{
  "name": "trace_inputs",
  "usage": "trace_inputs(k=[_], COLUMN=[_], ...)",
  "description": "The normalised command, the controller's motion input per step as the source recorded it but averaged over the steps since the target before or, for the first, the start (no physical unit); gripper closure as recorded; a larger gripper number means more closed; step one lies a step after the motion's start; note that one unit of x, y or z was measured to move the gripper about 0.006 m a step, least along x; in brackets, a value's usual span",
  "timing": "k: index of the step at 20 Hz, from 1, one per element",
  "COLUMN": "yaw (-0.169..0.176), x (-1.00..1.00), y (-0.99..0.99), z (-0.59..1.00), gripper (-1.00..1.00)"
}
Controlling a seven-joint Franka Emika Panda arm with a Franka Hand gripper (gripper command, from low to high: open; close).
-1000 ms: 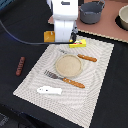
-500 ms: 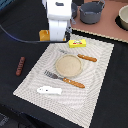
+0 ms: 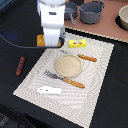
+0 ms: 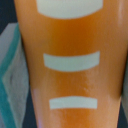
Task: Interact with the objects in diverse but meaningful ways.
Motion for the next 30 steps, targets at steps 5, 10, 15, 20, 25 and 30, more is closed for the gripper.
trace_inputs(k=[5,10,15,20,25,30], yaw=[-0.035,-0.020,-0.001,0.000,0.000,-0.012], x=[-0.39,0.00,0.00,-0.02,0.00,-0.07], y=[-0.03,0.01,0.00,0.00,0.00,0.00], z=[-0.44,-0.20,-0.17,-0.07,0.01,0.31], gripper=[1.00,1.00,1.00,-1.00,-1.00,-1.00])
